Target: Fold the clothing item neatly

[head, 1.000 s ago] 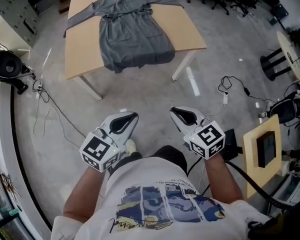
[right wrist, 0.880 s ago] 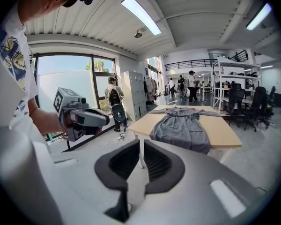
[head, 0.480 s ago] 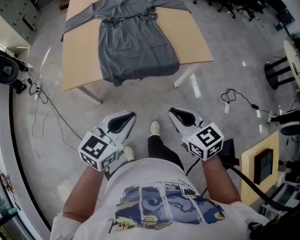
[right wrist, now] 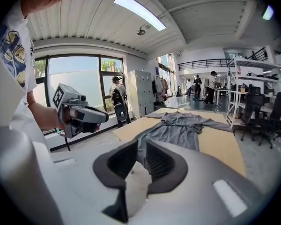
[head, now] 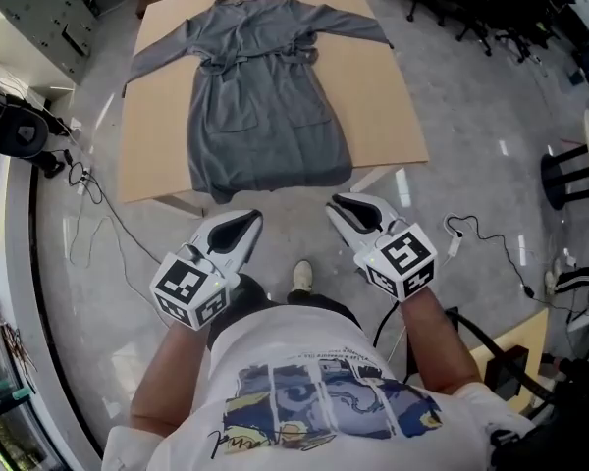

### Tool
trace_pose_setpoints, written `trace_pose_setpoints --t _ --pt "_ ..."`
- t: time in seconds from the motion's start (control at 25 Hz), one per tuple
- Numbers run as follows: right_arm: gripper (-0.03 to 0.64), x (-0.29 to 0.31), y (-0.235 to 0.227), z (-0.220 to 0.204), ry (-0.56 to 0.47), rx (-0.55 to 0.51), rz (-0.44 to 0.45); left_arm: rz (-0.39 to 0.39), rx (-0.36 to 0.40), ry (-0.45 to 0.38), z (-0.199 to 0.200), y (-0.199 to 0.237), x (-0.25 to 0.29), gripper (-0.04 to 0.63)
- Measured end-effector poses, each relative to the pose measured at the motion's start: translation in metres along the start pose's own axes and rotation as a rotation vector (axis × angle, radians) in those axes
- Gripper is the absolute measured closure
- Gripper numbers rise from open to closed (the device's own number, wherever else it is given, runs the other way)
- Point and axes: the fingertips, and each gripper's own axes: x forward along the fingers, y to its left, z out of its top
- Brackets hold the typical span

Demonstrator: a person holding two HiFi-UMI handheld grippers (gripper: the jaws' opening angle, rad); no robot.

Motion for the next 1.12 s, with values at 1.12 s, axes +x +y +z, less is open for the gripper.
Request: trace_pose_setpoints --t 1.12 --pt "0.552 0.121 -0.211 0.022 0.063 0.248 -0.361 -0.156 0.012 0.067 0.048 0.188 0.092 0.589"
